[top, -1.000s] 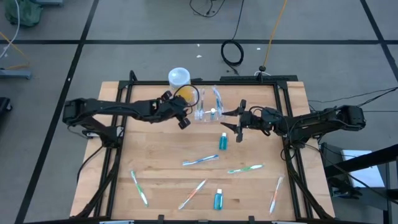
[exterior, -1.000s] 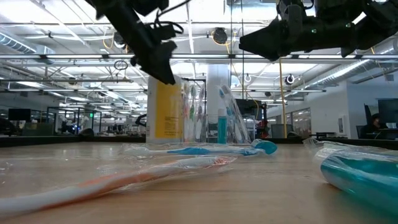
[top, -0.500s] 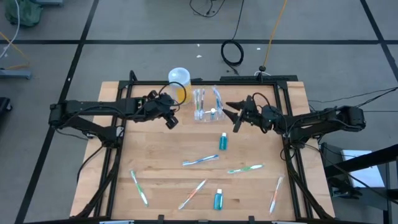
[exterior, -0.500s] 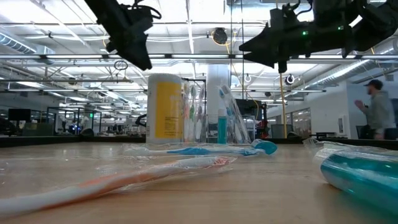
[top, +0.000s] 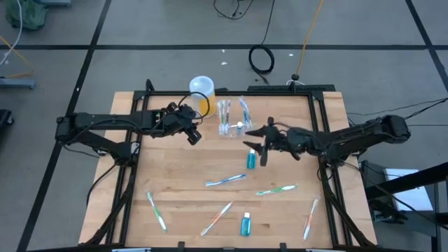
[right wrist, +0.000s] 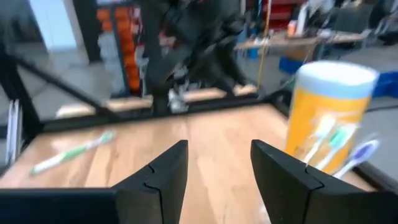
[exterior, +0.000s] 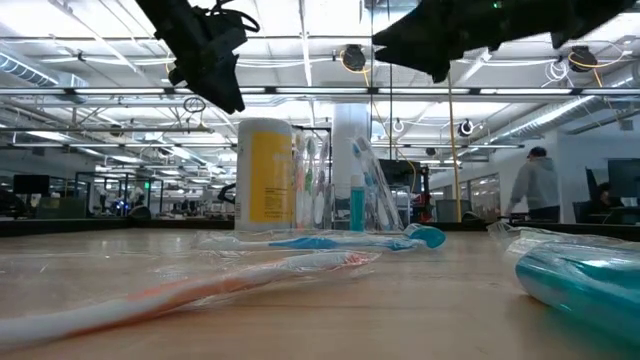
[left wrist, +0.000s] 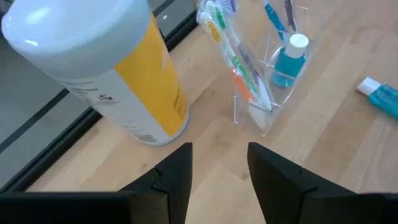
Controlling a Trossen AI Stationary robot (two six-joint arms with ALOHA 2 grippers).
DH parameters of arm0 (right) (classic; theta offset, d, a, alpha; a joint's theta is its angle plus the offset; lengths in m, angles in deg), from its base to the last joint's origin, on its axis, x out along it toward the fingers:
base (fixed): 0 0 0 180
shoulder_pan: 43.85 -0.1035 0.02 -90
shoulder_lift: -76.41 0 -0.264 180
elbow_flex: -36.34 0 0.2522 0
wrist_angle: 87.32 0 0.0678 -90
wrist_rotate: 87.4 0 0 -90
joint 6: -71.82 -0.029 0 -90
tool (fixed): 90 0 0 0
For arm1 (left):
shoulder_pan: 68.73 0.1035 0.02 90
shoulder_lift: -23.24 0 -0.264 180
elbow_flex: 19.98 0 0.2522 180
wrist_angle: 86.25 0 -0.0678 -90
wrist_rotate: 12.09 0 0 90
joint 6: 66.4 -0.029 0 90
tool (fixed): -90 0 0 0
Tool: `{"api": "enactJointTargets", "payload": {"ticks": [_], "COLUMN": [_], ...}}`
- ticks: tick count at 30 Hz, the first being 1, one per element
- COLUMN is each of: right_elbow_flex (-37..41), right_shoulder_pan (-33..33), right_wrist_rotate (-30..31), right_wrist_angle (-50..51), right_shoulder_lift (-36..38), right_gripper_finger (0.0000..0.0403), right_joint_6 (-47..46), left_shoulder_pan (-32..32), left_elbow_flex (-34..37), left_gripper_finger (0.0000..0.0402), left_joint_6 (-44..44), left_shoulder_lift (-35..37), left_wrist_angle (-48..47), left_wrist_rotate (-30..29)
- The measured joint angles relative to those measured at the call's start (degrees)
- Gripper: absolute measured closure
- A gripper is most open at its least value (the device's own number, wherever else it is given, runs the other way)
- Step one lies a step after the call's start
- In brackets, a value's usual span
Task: Pick & Place toothbrushing station
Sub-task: Put the top mouthwash into the transparent organizer
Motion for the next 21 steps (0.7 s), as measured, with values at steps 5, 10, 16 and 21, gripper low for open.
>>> {"api": "enactJointTargets", "payload": {"ticks": [5,10,16,21], "right_elbow_flex": [-3.12,-2.92,-1.31,3.62], "right_shoulder_pan": [-2.08,-4.05,-5.18,-4.62], "right_wrist_rotate": [4.67,5.44,5.62,5.64], "right_wrist_angle": [4.68,17.11,23.35,21.46], "right_shoulder_lift": [-3.96,-6.92,-8.30,-8.29], "right_gripper_finger": [0.0236,0.0236,0.0236,0.0236], "right_joint_6": [-0.86,-13.84,-19.34,-18.76], "left_shoulder_pan": [0.00,0.00,0.00,0.00], "left_elbow_flex": [0.00,0.00,0.00,0.00], "left_gripper_finger": [0.0240,0.0240,0.0240,0.0240], "left_joint_6": [0.27,0.20,0.55,0.68], "left_shoulder_lift": [-0.01,-0.02,-0.02,-0.02], "left_wrist_angle": [-0.04,-0.15,-0.07,0.11], "left_wrist_rotate": [0.02,0.35,0.39,0.48]}}
